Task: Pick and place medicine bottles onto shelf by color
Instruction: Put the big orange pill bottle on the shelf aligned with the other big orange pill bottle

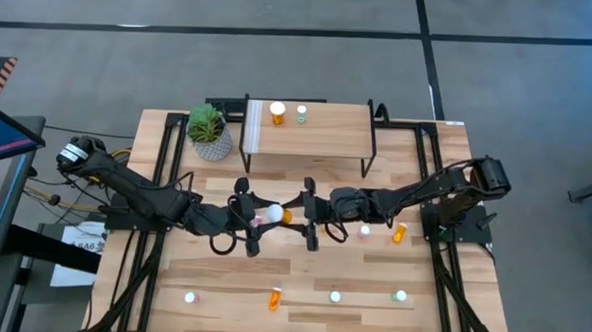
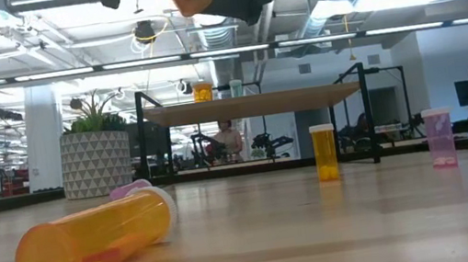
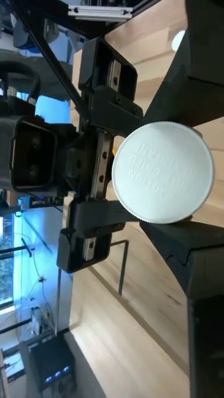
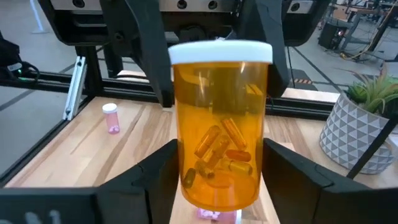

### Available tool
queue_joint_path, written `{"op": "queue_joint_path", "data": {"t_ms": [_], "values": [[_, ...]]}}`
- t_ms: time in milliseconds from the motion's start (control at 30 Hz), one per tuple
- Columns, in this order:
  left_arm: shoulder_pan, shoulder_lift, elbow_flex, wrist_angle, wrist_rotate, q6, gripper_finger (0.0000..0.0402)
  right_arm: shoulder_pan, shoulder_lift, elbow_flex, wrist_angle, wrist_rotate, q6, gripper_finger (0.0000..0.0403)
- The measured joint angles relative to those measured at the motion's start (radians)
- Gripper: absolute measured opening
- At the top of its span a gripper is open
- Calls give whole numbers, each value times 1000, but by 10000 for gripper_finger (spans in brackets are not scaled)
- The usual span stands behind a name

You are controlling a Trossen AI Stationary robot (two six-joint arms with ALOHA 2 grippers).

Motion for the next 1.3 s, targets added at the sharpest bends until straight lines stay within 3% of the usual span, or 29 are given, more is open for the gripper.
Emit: {"op": "queue_joint_path", "data": {"t_ms": [467, 833, 1067, 1300], "values": [[-1, 0, 9, -23, 11, -15, 190, -2, 0, 0, -59, 3, 51, 311], [14, -4, 12, -65, -2, -33, 190, -5, -166, 1, -501, 41, 248, 317], [159, -9, 160, -406, 18, -120, 190, 51, -204, 0, -590, 167, 280, 313], [403, -10, 244, -488, 186, -49, 190, 65, -204, 0, -598, 191, 278, 312]]}}
